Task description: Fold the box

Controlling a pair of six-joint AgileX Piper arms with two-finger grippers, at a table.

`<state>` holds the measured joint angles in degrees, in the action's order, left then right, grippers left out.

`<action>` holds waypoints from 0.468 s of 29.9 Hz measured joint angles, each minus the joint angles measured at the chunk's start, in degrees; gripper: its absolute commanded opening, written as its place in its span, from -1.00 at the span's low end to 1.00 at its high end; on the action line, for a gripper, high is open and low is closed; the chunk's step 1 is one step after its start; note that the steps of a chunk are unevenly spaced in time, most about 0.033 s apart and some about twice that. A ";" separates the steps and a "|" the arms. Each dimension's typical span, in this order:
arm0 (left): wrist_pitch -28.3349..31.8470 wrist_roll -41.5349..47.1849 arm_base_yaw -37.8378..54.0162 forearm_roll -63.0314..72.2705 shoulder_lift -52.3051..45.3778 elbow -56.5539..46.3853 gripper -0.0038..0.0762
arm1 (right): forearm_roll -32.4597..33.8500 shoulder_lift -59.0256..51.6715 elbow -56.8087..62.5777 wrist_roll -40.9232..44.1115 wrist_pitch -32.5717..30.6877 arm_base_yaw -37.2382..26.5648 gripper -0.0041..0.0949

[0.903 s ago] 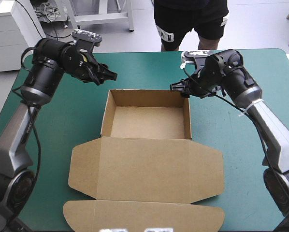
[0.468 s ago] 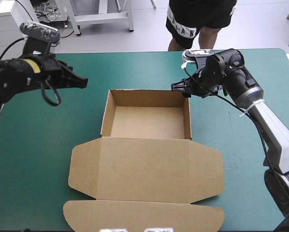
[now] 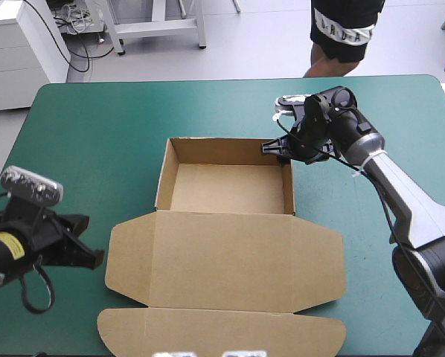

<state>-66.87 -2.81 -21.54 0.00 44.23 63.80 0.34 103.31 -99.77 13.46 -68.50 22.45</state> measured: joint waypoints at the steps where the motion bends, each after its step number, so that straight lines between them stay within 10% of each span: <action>1: 0.58 0.00 0.00 0.00 -2.33 -3.00 -0.92 | -0.34 0.47 0.60 0.00 0.06 0.00 0.22; 14: 5.40 0.00 0.00 3.09 -24.89 -33.18 -0.92 | -1.20 6.61 1.85 0.00 0.56 0.00 0.17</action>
<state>-61.47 -2.81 -21.54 3.09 19.33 30.62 -0.87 109.92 -97.92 13.46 -67.94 22.45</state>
